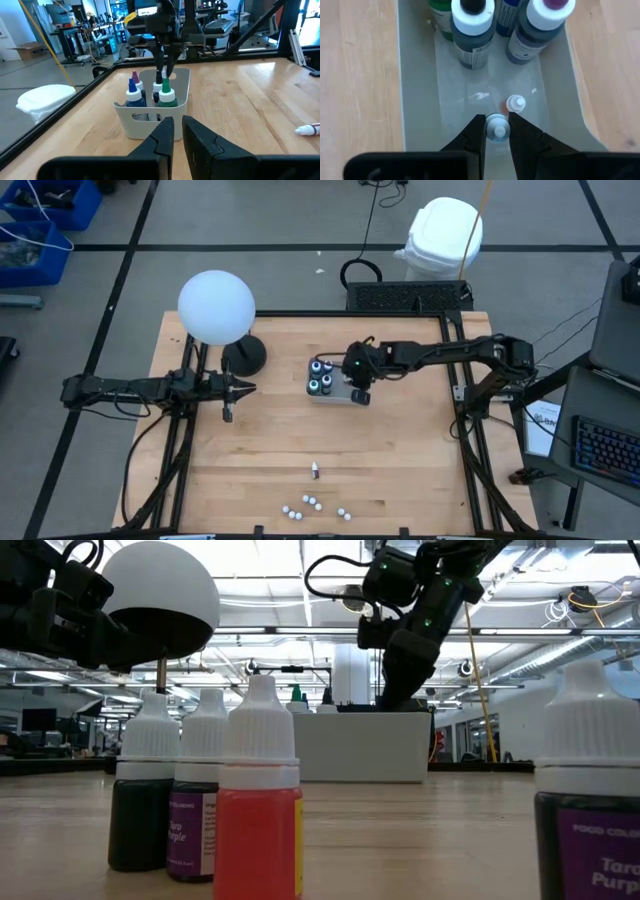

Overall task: Pick & Place food coloring
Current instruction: Put the top small blue food coloring bottle into the gray bin

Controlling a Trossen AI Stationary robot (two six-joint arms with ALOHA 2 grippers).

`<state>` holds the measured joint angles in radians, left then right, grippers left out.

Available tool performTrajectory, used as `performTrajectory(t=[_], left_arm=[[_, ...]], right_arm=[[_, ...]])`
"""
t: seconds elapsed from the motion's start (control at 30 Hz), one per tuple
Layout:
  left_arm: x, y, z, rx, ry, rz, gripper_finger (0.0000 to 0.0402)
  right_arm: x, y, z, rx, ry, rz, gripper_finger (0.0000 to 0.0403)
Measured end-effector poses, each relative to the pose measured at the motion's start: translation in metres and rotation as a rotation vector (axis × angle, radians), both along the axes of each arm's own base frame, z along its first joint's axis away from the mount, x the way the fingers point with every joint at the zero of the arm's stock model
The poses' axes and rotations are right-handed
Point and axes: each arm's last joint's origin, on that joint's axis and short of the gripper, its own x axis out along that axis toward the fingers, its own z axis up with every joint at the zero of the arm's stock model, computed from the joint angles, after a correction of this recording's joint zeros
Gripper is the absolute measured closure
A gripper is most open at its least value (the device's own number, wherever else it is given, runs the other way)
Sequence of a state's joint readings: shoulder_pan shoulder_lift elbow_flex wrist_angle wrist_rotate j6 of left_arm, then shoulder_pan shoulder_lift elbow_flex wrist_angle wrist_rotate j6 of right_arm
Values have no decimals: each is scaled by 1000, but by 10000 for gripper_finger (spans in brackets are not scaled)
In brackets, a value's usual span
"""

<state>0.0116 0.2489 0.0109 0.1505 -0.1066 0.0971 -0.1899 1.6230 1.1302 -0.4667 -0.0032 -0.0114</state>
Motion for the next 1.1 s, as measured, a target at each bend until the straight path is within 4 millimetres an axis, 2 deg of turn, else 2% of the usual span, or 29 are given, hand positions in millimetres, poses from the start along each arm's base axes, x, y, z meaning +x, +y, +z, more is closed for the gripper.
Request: performTrajectory(t=[0.33,0.53,0.73,1.1], left_arm=[[0,0,0,2,-1,0,355],[0,0,0,3,-2,2,355],[0,0,0,3,-1,7,355],[0,0,0,4,-1,8,355]], right_arm=[[0,-2,-10,7,0,-16,353],[5,-3,-33,14,78,-9,353],[9,-6,-44,15,94,-10,353],[11,-9,-46,18,93,-15,346]])
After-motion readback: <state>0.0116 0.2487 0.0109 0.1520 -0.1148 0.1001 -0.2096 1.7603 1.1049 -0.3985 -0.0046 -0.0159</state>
